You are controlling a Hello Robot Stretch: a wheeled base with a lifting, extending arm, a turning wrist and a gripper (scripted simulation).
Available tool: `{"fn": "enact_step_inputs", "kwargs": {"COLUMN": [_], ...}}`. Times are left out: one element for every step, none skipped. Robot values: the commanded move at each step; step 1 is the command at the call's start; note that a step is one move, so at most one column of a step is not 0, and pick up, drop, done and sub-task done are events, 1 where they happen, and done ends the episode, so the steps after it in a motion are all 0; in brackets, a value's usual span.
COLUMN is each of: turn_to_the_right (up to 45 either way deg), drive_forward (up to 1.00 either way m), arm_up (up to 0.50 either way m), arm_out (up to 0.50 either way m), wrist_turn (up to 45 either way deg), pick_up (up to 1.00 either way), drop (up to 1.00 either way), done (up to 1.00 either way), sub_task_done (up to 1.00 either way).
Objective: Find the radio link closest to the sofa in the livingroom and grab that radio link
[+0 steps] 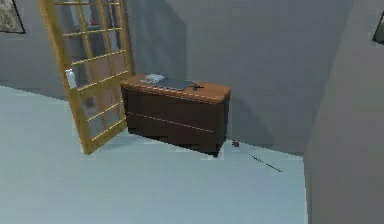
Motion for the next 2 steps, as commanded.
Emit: {"fn": "enact_step_inputs", "kwargs": {"turn_to_the_right": [-45.0,-9.0], "drive_forward": [0.0,0.0], "arm_up": [0.0,0.0], "arm_out": [0.0,0.0], "wrist_turn": [0.0,0.0], "pick_up": [0.0,0.0], "drop": [0.0,0.0], "done": [0.0,0.0], "sub_task_done": [0.0,0.0]}}
